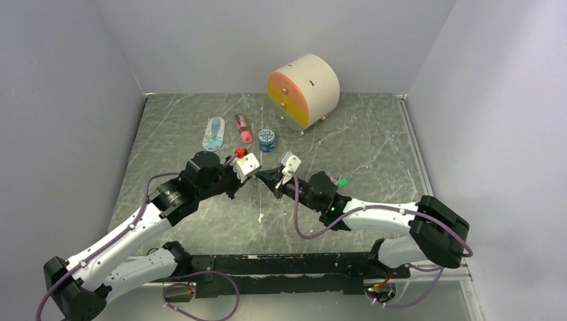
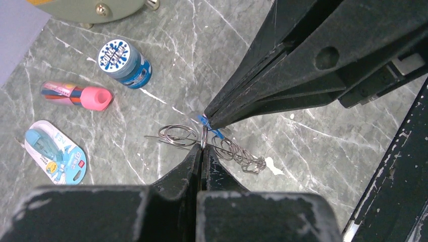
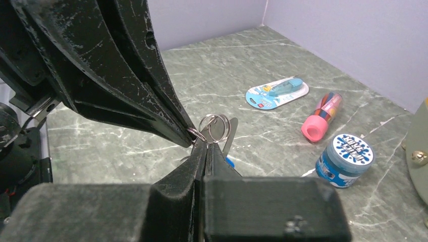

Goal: Remove the keys from the keyring

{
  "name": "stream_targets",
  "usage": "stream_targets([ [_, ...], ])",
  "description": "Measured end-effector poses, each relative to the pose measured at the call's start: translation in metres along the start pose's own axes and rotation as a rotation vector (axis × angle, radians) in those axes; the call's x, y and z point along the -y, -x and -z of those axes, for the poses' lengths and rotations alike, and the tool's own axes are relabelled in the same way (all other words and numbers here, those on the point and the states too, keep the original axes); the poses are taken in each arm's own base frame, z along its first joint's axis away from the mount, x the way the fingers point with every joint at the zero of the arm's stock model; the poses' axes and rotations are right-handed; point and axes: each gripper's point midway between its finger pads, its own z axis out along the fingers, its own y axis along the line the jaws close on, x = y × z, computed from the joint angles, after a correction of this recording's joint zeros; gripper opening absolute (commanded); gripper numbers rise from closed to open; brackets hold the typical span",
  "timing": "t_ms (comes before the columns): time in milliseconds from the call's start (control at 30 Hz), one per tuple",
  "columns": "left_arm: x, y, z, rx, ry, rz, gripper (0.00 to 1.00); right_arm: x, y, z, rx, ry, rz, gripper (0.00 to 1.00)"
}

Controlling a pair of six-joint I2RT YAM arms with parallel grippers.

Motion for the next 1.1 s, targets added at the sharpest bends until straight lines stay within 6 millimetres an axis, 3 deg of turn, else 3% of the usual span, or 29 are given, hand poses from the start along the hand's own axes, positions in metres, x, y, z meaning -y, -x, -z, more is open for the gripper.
stream_targets([
  [567, 0.008, 0.02, 0.012, 0.178, -0.021, -0.045, 0.03, 0.0, 0.018, 0.016, 0.115, 0.157, -0.212, 0.0],
  [1100, 0.001, 0.015, 0.016, 0.208, -0.024, 0.045, 0.03, -0.006, 0.006, 0.002, 0.09, 0.357, -0.449, 0.0],
])
